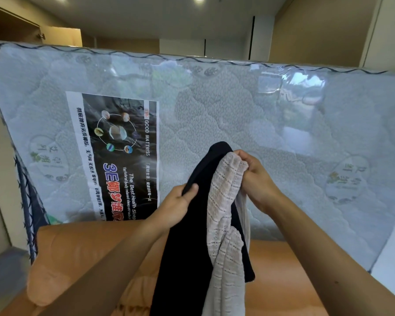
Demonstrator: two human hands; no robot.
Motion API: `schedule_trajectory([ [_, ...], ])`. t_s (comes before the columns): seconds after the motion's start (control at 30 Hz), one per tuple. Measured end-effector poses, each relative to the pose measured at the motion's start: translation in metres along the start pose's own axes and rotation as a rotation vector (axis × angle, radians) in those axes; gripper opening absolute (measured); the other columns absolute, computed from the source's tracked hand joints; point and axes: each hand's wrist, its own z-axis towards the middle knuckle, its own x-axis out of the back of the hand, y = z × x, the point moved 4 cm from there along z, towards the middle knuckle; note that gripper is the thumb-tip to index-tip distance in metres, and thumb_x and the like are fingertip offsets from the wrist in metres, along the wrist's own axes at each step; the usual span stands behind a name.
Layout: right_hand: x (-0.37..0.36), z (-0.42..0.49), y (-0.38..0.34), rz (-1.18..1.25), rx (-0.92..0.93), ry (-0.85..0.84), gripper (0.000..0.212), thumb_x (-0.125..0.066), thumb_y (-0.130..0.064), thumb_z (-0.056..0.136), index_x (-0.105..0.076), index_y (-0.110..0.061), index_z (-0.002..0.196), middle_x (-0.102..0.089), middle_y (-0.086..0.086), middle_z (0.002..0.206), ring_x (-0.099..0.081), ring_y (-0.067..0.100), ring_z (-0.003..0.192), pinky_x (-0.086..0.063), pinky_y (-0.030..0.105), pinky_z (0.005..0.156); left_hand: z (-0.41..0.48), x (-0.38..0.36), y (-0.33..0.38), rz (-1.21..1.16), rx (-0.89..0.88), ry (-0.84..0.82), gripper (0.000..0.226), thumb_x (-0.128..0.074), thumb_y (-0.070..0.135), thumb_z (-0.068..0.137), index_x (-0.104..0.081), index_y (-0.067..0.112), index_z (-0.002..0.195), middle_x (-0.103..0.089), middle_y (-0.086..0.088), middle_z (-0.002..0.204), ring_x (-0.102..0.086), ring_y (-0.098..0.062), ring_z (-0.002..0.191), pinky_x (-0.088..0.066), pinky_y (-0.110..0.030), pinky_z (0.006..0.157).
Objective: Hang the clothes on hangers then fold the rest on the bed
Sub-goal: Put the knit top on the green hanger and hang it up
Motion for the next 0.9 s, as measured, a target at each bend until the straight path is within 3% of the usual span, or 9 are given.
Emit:
schedule_trajectory([
  [0.07, 0.003, 0.002, 0.0, -0.078, -0.023, -0.004, 0.009, -0.055, -0.007, 0.098, -0.062, -0.009, 0.092, -0.065, 0.004, 0.083, -0.061, 0.017, 0.079, -0.05, 0.037, 0.074, 0.004, 0.001, 0.012, -0.073, 0.016, 0.054, 0.024, -0.047, 0.03, 0.106, -0.068, 0.019, 0.108, -0.073, 0.007, 0.098, -0.071, -0.006, 0.092, -0.05, -0.009, 0.074],
  [0.2, -0.01, 0.006, -0.003, -0.251, 0.001, 0.024, 0.014, -0.053, -0.009, 0.09, -0.066, -0.006, 0.089, -0.073, 0.014, 0.088, -0.065, 0.013, 0.077, -0.055, 0.037, 0.075, 0.003, 0.013, 0.042, 0.262, -0.19, 0.417, 0.022, -0.061, 0.035, 0.098, -0.056, 0.015, 0.106, -0.059, 0.004, 0.095, -0.059, -0.016, 0.09, -0.042, -0.023, 0.075],
  [0.27, -0.019, 0.008, -0.006, -0.319, 0.008, 0.01, 0.019, -0.053, -0.017, 0.08, -0.065, -0.003, 0.082, -0.07, 0.012, 0.075, -0.061, 0.014, 0.068, -0.051, 0.038, 0.066, -0.012, 0.002, 0.051, 0.245, -0.259, 0.274, 0.045, -0.068, 0.057, 0.086, -0.057, 0.019, 0.106, -0.064, 0.005, 0.093, -0.061, -0.009, 0.084, -0.046, -0.025, 0.076],
  [0.33, -0.023, 0.014, -0.009, -0.364, 0.006, -0.01, 0.02, -0.056, -0.021, 0.078, -0.059, -0.002, 0.072, -0.059, 0.003, 0.064, -0.053, 0.013, 0.06, -0.043, 0.034, 0.059, -0.028, -0.019, 0.038, 0.429, -0.128, 0.029, 0.074, -0.069, 0.075, 0.069, -0.056, 0.027, 0.123, -0.068, 0.011, 0.107, -0.064, -0.007, 0.096, -0.052, -0.029, 0.087],
  [0.43, -0.023, 0.02, -0.02, -0.445, 0.028, -0.057, 0.025, -0.063, -0.016, 0.086, -0.05, -0.014, 0.065, -0.045, -0.005, 0.059, -0.041, 0.007, 0.054, -0.034, 0.028, 0.054, -0.028, -0.012, -0.001, 0.594, -0.041, 0.022, 0.041, -0.072, 0.05, 0.082, -0.064, 0.016, 0.105, -0.073, 0.0, 0.093, -0.069, -0.016, 0.086, -0.056, -0.041, 0.085],
  [0.53, -0.011, 0.025, -0.027, -0.536, 0.026, -0.119, 0.031, -0.068, -0.025, 0.084, -0.055, -0.002, 0.068, -0.047, -0.005, 0.062, -0.042, 0.007, 0.057, -0.038, 0.027, 0.056, -0.026, 0.009, -0.008, 0.339, -0.02, -0.066, 0.051, -0.064, 0.051, 0.083, -0.058, 0.0, 0.088, -0.059, -0.004, 0.075, -0.057, -0.014, 0.072, -0.049, -0.036, 0.076],
  [0.6, 0.002, 0.028, -0.032, -0.606, -0.023, -0.146, 0.033, -0.071, -0.031, 0.083, -0.063, 0.001, 0.078, -0.055, -0.002, 0.065, -0.05, 0.01, 0.06, -0.045, 0.031, 0.06, -0.029, 0.016, 0.005, 0.238, -0.033, -0.094, 0.052, -0.063, 0.049, 0.09, -0.058, -0.003, 0.09, -0.054, -0.003, 0.076, -0.053, -0.015, 0.074, -0.04, -0.032, 0.072],
  [0.8, 0.041, 0.018, -0.039, -0.707, -0.168, -0.286, 0.037, -0.081, -0.049, 0.079, -0.07, -0.018, 0.095, -0.073, -0.006, 0.095, -0.069, 0.012, 0.091, -0.049, 0.028, 0.085, -0.019, 0.044, 0.057, -0.007, 0.016, 0.036, 0.029, -0.061, 0.014, 0.095, -0.067, -0.009, 0.112, -0.071, -0.028, 0.109, -0.066, -0.029, 0.092, -0.047, -0.036, 0.085],
  [0.9, 0.044, 0.01, -0.026, -0.69, -0.193, -0.363, 0.029, -0.077, -0.047, 0.084, -0.073, -0.018, 0.087, -0.074, 0.0, 0.084, -0.07, 0.013, 0.079, -0.051, 0.03, 0.078, -0.016, 0.045, 0.077, 0.044, 0.014, -0.018, 0.031, -0.059, 0.013, 0.098, -0.065, -0.012, 0.114, -0.072, -0.025, 0.108, -0.068, -0.028, 0.09, -0.051, -0.033, 0.082],
])
